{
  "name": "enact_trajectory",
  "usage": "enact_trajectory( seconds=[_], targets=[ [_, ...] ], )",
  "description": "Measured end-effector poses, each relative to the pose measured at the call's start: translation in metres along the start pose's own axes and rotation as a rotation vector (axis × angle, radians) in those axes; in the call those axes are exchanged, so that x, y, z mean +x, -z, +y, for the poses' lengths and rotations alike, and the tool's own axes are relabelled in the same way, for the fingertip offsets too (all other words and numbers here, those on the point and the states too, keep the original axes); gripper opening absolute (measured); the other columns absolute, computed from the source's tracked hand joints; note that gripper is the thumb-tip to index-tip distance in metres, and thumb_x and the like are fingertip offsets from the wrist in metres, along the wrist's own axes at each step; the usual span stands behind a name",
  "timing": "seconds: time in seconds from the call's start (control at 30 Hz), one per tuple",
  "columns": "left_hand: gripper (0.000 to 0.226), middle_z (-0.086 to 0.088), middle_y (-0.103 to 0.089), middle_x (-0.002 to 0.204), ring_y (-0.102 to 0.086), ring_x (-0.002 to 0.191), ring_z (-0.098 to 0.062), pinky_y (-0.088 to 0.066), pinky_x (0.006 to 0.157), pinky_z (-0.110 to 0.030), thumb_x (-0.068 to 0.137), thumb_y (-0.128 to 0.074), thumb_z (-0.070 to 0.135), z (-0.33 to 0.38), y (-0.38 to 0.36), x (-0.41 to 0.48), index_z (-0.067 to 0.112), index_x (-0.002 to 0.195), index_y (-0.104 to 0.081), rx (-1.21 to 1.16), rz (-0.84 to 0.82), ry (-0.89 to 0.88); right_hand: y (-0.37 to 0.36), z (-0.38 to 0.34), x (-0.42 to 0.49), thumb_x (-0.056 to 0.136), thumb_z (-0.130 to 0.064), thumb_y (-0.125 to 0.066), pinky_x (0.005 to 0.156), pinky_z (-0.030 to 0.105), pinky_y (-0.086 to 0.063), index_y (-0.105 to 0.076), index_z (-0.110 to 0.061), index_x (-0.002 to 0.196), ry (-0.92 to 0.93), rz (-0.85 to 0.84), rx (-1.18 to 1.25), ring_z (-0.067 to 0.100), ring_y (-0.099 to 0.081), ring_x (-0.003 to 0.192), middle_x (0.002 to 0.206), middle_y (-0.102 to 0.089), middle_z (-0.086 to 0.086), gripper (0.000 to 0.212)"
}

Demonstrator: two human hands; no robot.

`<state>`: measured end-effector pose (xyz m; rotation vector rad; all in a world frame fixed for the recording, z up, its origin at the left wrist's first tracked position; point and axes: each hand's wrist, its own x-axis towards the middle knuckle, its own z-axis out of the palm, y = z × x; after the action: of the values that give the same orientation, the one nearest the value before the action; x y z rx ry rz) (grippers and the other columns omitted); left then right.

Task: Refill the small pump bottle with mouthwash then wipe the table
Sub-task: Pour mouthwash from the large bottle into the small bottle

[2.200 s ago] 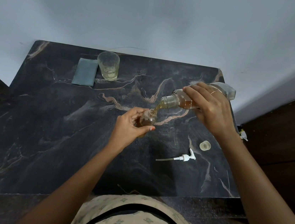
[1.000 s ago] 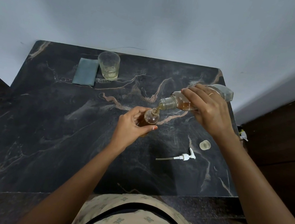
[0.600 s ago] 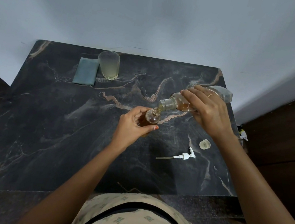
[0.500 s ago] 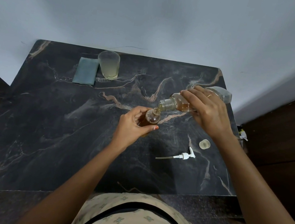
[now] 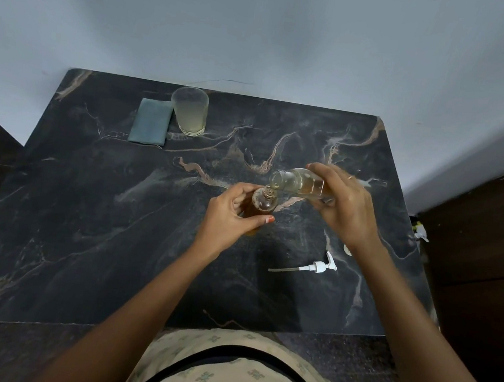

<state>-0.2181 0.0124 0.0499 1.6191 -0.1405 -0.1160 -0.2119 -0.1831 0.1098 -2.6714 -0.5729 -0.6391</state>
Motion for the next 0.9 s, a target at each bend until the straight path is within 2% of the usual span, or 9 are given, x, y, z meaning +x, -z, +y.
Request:
enact_trajectory(
  seconds=[0.13, 0.27, 0.33, 0.4, 0.47, 0.53, 0.6, 0.67, 0.9],
  targets=[
    [0.05, 0.01, -0.065, 0.099, -0.063, 0.096, 0.001, -0.047, 0.084, -0.011, 0.062, -0.078, 0.001, -0.004, 0.001, 0.0, 0.018, 0.104, -0.057, -0.021, -0.004, 0.015, -0.022, -0.001, -0.011, 0.064, -0.007, -0.081, 0.077, 0.033, -0.053, -0.058, -0.007, 0.112, -0.33, -0.018, 0.272, 0.023, -0.067, 0.087, 0.102, -0.069, 0.008, 0.053],
    [0.051, 0.012, -0.065, 0.098, -0.063, 0.094, 0.003, -0.046, 0.082, -0.009, 0.064, -0.076, -0.002, -0.011, 0.005, 0.004, 0.027, 0.1, -0.056, -0.033, 0.001, 0.043, -0.039, 0.0, -0.019, 0.061, 0.001, -0.081, 0.069, 0.002, -0.045, -0.055, -0.013, 0.107, -0.586, 0.034, 0.646, -0.013, -0.06, 0.083, 0.093, -0.062, -0.014, 0.054],
    [0.052, 0.012, -0.065, 0.098, -0.063, 0.095, 0.002, -0.047, 0.083, -0.01, 0.064, -0.076, -0.002, -0.016, 0.007, 0.006, 0.029, 0.1, -0.055, -0.028, 0.007, 0.06, -0.048, 0.004, -0.022, 0.061, 0.003, -0.08, 0.07, 0.006, -0.049, -0.053, -0.016, 0.106, -0.735, 0.049, 0.742, -0.013, -0.059, 0.085, 0.093, -0.06, -0.016, 0.055],
    [0.052, 0.012, -0.066, 0.098, -0.063, 0.096, 0.001, -0.047, 0.084, -0.011, 0.065, -0.076, -0.002, -0.021, 0.011, 0.008, 0.03, 0.1, -0.055, -0.02, 0.008, 0.069, -0.056, 0.009, -0.026, 0.064, 0.004, -0.077, 0.078, 0.016, -0.052, -0.052, -0.015, 0.108, -0.839, 0.009, 0.794, 0.001, -0.059, 0.094, 0.101, -0.059, -0.007, 0.054],
    [0.052, 0.013, -0.066, 0.098, -0.063, 0.096, 0.0, -0.046, 0.084, -0.011, 0.065, -0.075, -0.002, -0.027, 0.014, 0.01, 0.031, 0.1, -0.055, -0.011, 0.009, 0.076, -0.062, 0.014, -0.029, 0.066, 0.007, -0.074, 0.074, 0.012, -0.052, -0.05, -0.016, 0.107, -0.887, -0.026, 0.874, 0.007, -0.057, 0.094, 0.104, -0.058, -0.002, 0.053],
    [0.051, 0.009, -0.067, 0.1, -0.063, 0.097, -0.002, -0.047, 0.086, -0.013, 0.066, -0.074, -0.002, -0.033, 0.016, 0.012, 0.031, 0.1, -0.055, -0.002, 0.003, 0.093, -0.067, 0.019, -0.031, 0.066, 0.009, -0.073, 0.068, 0.008, -0.051, -0.049, -0.015, 0.106, -0.913, -0.051, 0.945, 0.003, -0.058, 0.089, 0.101, -0.058, -0.004, 0.053],
    [0.051, 0.002, -0.067, 0.103, -0.063, 0.099, -0.004, -0.047, 0.089, -0.017, 0.067, -0.073, -0.003, -0.04, 0.018, 0.014, 0.029, 0.102, -0.054, 0.004, -0.001, 0.123, -0.072, 0.024, -0.034, 0.067, 0.009, -0.073, 0.073, 0.017, -0.054, -0.049, -0.012, 0.111, -0.956, -0.099, 1.001, 0.007, -0.059, 0.092, 0.105, -0.059, 0.0, 0.055],
    [0.052, 0.005, -0.067, 0.101, -0.063, 0.098, -0.003, -0.047, 0.089, -0.017, 0.068, -0.073, -0.004, -0.046, 0.019, 0.016, 0.029, 0.102, -0.054, 0.013, 0.009, 0.149, -0.077, 0.028, -0.037, 0.065, 0.011, -0.072, 0.08, 0.028, -0.055, -0.049, -0.008, 0.114, -0.967, -0.151, 1.031, 0.017, -0.06, 0.098, 0.11, -0.06, 0.007, 0.058],
    [0.049, 0.007, -0.066, 0.098, -0.062, 0.092, 0.003, -0.048, 0.086, -0.015, 0.067, -0.072, -0.007, -0.06, 0.02, 0.023, 0.024, 0.101, -0.053, 0.023, 0.034, 0.201, -0.089, 0.041, -0.04, 0.062, 0.018, -0.07, 0.076, 0.018, -0.054, -0.052, -0.01, 0.107, -0.924, -0.215, 1.067, 0.009, -0.062, 0.09, 0.099, -0.063, 0.002, 0.056]
  ],
)
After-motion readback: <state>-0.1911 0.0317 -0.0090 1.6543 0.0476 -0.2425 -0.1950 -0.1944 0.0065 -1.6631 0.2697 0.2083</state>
